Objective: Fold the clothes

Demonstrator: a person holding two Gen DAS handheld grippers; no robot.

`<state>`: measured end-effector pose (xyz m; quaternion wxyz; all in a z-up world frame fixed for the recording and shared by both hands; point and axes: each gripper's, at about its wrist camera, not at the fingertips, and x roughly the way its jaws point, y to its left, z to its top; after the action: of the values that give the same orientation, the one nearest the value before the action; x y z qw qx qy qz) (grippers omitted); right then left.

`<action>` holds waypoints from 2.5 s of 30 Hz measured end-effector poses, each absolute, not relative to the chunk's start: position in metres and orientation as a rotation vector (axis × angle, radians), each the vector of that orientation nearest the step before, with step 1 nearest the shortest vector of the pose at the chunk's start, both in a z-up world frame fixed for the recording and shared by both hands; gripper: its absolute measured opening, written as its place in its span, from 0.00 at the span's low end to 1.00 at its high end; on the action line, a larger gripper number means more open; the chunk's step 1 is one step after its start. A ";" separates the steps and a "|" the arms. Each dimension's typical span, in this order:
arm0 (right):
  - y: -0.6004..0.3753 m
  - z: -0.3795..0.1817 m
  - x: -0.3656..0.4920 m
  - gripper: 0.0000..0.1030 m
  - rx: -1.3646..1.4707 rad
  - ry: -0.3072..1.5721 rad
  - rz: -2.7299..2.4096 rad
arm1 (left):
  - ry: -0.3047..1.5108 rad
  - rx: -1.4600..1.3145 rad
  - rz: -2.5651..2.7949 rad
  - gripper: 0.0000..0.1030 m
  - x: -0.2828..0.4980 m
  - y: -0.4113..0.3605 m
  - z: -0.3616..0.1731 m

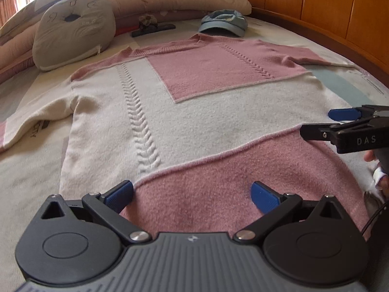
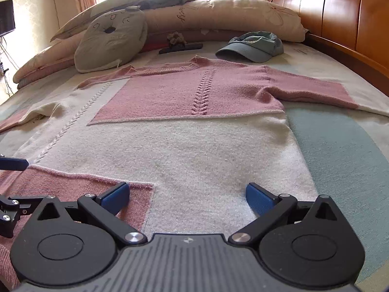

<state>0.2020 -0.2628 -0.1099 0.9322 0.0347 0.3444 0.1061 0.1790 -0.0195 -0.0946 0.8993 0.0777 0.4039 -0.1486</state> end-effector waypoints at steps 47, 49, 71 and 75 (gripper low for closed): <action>-0.283 -0.102 0.185 1.00 0.201 0.708 0.308 | 0.899 -0.438 -0.179 0.99 0.365 0.078 -0.088; -0.283 -0.102 0.186 1.00 0.198 0.706 0.305 | 0.910 -0.433 -0.179 0.99 0.363 0.077 -0.092; -0.192 -0.096 0.236 1.00 0.003 0.795 0.443 | 0.962 -0.399 -0.115 0.99 0.414 0.091 -0.048; -0.201 -0.089 0.233 1.00 0.041 0.771 0.448 | 0.983 -0.427 -0.085 0.99 0.446 0.088 -0.072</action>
<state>0.2328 -0.2006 -0.0895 0.9022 0.0198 0.3726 0.2164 0.4464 0.0876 -0.0716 0.8589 -0.2033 0.4683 -0.0403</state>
